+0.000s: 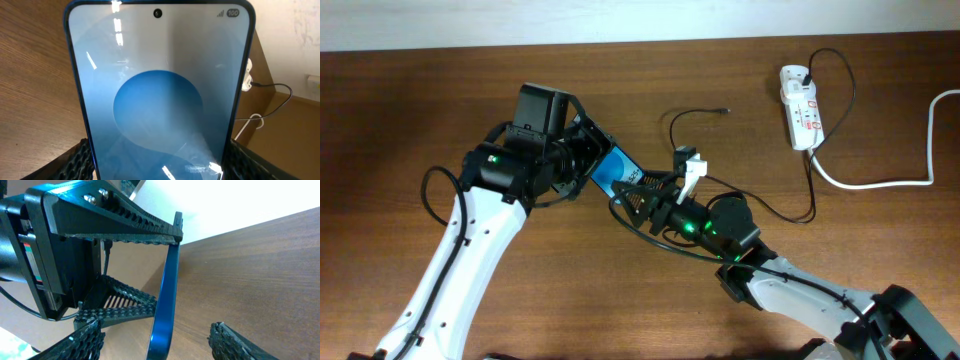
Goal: Plug charger to phone and switch on socket
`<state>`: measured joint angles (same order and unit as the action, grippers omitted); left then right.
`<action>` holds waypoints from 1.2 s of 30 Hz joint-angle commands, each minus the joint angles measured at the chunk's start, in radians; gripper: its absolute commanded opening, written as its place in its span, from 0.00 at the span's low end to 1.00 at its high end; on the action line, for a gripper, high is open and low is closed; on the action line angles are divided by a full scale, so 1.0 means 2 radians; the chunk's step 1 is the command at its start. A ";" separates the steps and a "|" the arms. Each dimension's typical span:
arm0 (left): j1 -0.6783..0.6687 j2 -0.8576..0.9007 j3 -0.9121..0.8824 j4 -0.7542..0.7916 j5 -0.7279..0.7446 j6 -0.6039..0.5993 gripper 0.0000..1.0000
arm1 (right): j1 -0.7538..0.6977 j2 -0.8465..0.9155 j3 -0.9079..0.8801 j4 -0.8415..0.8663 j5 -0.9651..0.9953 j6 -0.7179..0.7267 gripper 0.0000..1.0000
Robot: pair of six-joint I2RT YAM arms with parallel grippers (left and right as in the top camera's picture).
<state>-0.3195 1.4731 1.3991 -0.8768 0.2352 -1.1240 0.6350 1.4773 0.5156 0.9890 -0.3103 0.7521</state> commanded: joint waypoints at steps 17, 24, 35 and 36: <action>0.000 -0.014 0.010 0.004 0.006 -0.006 0.53 | 0.013 0.012 0.024 0.007 0.036 0.013 0.63; 0.000 -0.014 0.010 0.004 0.008 -0.006 0.54 | 0.014 0.034 0.039 0.007 0.034 0.040 0.60; 0.000 -0.014 0.010 0.004 0.007 -0.006 0.54 | 0.020 0.036 0.048 0.011 0.027 0.040 0.52; 0.000 -0.014 0.010 0.004 0.007 -0.006 0.54 | 0.021 0.036 0.048 0.011 0.026 0.040 0.51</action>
<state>-0.3195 1.4731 1.3991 -0.8768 0.2352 -1.1240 0.6571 1.5421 0.5888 1.0039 -0.2516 0.8345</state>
